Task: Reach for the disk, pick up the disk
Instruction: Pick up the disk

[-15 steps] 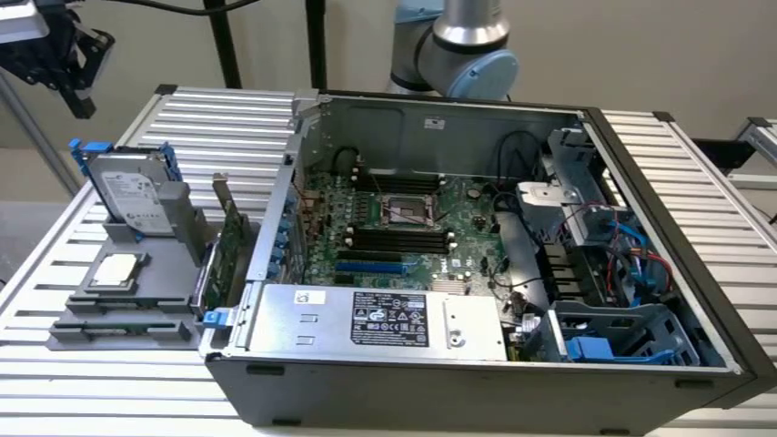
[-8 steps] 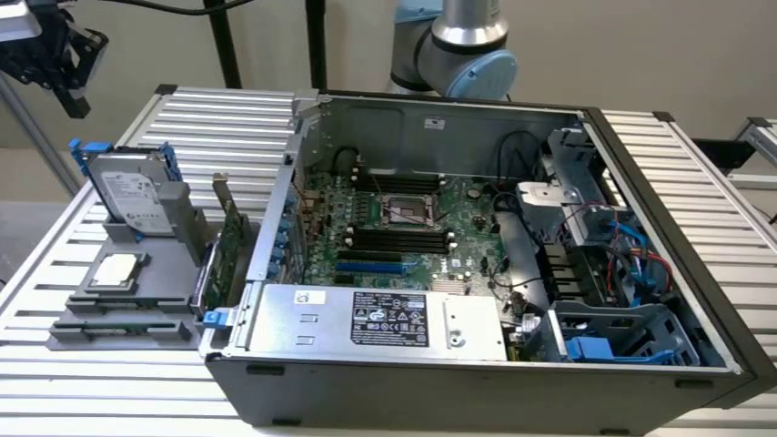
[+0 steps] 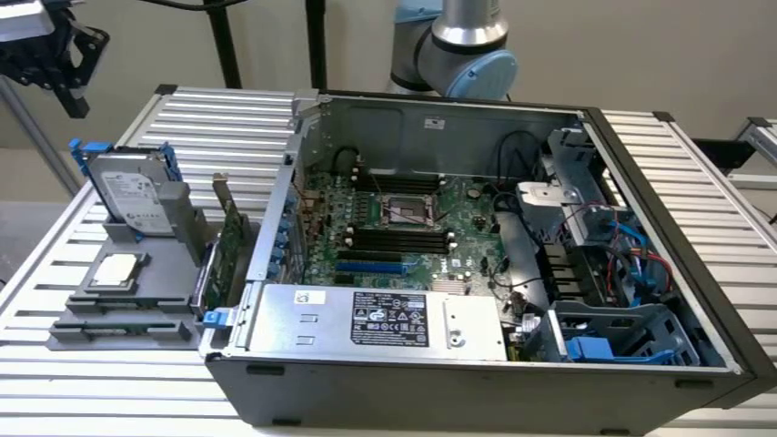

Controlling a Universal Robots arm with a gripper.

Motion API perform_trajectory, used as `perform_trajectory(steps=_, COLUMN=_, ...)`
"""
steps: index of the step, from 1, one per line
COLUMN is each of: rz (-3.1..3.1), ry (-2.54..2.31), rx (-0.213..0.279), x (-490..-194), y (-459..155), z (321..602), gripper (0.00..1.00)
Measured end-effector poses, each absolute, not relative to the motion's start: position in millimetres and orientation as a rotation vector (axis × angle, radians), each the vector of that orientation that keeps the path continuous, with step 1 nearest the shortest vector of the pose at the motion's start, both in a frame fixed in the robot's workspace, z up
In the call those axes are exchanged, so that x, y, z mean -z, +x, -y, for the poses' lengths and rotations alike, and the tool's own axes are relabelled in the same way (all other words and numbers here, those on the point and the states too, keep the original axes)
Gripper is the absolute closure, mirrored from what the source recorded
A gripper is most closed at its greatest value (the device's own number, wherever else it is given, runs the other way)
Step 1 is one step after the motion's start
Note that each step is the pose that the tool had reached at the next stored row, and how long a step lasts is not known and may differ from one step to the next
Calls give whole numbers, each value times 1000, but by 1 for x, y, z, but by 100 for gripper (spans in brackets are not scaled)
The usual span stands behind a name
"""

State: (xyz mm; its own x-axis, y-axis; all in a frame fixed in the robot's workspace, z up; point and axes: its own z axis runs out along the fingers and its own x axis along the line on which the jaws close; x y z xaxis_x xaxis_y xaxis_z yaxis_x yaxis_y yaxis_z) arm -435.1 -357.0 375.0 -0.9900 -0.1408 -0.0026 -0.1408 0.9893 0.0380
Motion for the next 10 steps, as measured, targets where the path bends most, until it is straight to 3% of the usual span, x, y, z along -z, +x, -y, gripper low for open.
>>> perform_trajectory(steps=10, rz=3098, ry=505, rx=59, x=-375, y=-435, z=357, gripper=89)
